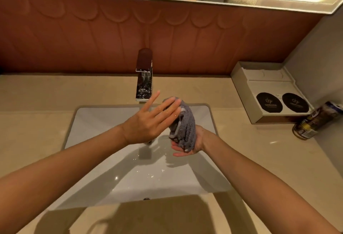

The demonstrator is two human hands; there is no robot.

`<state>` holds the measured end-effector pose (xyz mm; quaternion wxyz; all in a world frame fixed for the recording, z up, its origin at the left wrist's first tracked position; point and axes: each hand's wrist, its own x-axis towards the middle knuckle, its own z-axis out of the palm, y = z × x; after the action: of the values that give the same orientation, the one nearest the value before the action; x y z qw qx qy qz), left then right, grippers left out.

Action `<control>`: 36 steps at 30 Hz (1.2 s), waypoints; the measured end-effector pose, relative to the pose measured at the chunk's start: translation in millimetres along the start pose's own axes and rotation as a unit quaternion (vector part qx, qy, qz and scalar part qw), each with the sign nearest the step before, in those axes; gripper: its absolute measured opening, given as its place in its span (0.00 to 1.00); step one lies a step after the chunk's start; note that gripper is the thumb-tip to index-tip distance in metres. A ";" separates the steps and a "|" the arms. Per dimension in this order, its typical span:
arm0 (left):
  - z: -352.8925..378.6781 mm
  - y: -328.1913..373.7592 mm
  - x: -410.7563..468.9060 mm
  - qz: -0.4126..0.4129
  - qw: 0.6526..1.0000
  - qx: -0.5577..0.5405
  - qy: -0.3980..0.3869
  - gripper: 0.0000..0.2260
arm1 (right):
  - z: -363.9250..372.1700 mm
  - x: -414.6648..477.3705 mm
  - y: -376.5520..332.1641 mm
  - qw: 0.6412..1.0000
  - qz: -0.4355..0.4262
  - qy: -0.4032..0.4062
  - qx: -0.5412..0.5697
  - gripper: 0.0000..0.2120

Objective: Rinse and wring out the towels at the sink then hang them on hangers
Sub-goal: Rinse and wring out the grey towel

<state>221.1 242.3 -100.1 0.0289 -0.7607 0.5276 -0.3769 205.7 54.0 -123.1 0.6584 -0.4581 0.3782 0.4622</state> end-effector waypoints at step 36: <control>-18.5 20.5 34.0 -0.442 0.829 -0.175 -0.293 0.21 | 26.4 -4.9 -9.5 0.886 -0.335 0.312 0.070 0.06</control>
<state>199.3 211.8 -77.4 -0.1209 -0.9799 0.1584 -0.0100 215.3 76.4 -108.4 0.6526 -0.6310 0.4190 0.0199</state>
